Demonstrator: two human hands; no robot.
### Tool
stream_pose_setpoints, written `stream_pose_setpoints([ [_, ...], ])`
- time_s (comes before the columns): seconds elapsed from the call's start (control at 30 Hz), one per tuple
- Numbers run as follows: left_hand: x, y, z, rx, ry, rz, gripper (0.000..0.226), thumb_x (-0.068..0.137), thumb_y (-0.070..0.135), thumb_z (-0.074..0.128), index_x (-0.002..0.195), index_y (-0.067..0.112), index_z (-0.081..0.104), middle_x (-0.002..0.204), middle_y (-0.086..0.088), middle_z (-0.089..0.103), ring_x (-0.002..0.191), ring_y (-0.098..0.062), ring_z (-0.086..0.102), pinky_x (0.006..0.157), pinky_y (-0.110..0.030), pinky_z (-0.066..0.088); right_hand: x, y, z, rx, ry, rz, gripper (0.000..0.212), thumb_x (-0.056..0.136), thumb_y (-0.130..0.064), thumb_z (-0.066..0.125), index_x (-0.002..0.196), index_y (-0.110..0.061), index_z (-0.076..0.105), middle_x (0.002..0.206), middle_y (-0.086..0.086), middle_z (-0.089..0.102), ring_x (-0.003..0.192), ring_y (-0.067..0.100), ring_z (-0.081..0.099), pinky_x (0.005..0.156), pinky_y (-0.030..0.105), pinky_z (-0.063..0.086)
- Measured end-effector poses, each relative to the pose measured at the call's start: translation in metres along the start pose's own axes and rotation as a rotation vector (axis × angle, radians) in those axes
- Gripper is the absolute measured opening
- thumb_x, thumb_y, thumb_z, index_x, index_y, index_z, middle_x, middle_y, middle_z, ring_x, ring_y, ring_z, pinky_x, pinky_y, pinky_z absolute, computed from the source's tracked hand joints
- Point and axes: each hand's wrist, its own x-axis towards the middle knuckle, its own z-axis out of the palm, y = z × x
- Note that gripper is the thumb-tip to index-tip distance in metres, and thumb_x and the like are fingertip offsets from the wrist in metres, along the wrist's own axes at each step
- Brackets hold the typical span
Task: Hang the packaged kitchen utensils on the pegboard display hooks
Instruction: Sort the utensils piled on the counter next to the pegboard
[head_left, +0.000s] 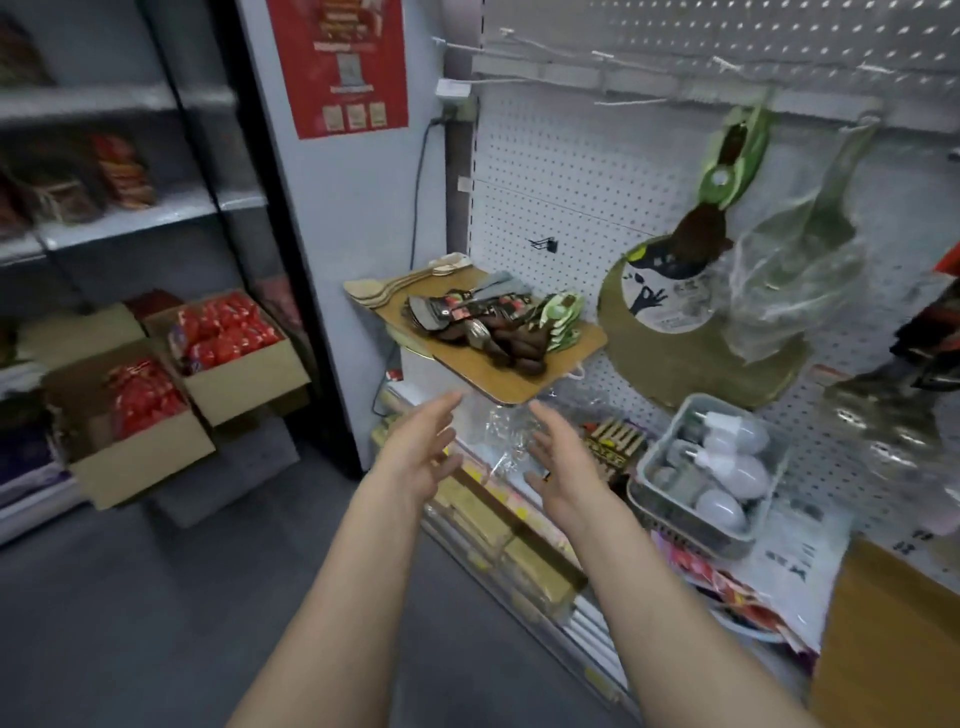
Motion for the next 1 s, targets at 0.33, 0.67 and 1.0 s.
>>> stream_pose_setpoints([
  [0.33,0.118,0.081,-0.038,-0.073,0.048,0.042,0.053,0.083,0.033,0.081,0.131,0.017,0.063,0.128,0.0,0.065,0.122,-0.016,0.056,0.084,-0.034,0.052,0.112,-0.03,0.096,-0.043,-0.023,-0.002,0.032,0.092,-0.048,0.066,0.119,-0.032,0.058,0.141,-0.004,0.052,0.133,0.017,0.046,0.116,0.048,0.036],
  [0.67,0.293,0.187,-0.013,-0.02,0.138,0.07,0.047,0.083,0.031,0.081,0.123,0.014,0.064,0.12,-0.002,0.067,0.114,-0.017,0.061,0.083,-0.032,0.054,0.278,-0.123,0.175,0.012,-0.052,0.014,0.033,0.095,-0.041,0.065,0.123,-0.026,0.056,0.137,-0.002,0.054,0.124,0.015,0.049,0.1,0.036,0.037],
  [1.0,0.467,0.266,-0.013,0.058,0.092,0.016,0.047,0.085,0.032,0.08,0.124,0.014,0.063,0.125,-0.003,0.064,0.117,-0.018,0.059,0.074,-0.03,0.053,0.416,-0.161,0.235,-0.023,0.052,0.092,0.034,0.095,-0.039,0.068,0.121,-0.021,0.055,0.13,0.003,0.057,0.119,0.02,0.053,0.107,0.038,0.043],
])
